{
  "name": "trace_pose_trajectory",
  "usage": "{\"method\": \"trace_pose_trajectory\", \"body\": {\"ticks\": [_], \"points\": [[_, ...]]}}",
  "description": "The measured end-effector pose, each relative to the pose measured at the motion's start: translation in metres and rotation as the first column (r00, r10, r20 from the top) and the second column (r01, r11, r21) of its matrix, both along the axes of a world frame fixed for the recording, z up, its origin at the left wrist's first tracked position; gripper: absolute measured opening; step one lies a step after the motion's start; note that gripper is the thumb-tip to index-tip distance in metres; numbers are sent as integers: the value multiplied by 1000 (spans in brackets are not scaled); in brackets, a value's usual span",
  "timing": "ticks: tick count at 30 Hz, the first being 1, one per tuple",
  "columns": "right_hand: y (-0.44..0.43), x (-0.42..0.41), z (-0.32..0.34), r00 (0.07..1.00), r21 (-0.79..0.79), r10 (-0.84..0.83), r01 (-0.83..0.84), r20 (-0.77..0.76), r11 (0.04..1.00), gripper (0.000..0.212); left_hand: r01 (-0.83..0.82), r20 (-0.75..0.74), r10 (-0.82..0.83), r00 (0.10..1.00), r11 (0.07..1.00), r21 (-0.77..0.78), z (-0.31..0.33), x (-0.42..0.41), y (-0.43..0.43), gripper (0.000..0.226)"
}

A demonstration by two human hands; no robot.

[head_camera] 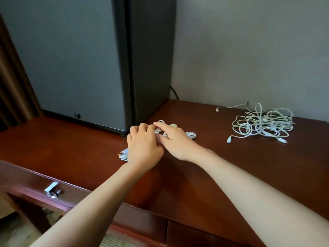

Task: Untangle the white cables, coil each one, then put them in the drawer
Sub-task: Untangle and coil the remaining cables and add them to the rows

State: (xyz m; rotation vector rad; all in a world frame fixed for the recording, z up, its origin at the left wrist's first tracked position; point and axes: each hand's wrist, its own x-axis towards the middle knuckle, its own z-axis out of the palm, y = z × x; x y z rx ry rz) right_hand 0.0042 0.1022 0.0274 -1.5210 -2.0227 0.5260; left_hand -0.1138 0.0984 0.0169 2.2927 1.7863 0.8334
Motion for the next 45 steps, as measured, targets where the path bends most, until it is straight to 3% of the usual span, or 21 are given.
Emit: {"method": "trace_pose_trajectory", "body": {"ticks": [6,12,17,22,25,29,35,39,41,42,45], "points": [[-24,79,4,993,77,-101,105,-55,991,43,177,57,-179,982,984,31,8,70,-10,50],[-59,169,-5,968,93,-250,251,-19,964,39,390,164,-369,915,914,-116,-8,159,-8,45],[-85,229,-12,924,120,-378,382,-52,916,29,493,323,-426,845,855,-163,-18,217,2,50],[-102,260,-20,872,197,-489,476,25,857,25,542,261,-483,836,801,-253,-26,248,17,64],[-103,263,-19,857,224,-506,476,99,850,26,519,93,-518,850,797,-308,-33,256,20,64],[-103,262,-25,838,179,-510,481,195,858,28,491,-92,-517,851,846,-208,-40,258,9,49],[-102,262,-38,838,83,-486,482,249,872,30,500,46,-500,865,850,-165,-42,252,-4,32],[-97,257,-42,828,41,-561,561,-17,827,31,632,201,-628,752,773,52,-46,242,-16,28],[-90,255,-43,778,-42,-576,585,-251,810,31,653,260,-680,685,732,194,-44,241,-19,29],[-89,252,-41,710,-97,-571,589,-412,802,28,655,266,-705,657,709,262,-41,242,-21,27],[-86,249,-34,352,-305,-543,544,-763,782,20,677,186,-786,589,606,418,-34,244,-27,23]]}}
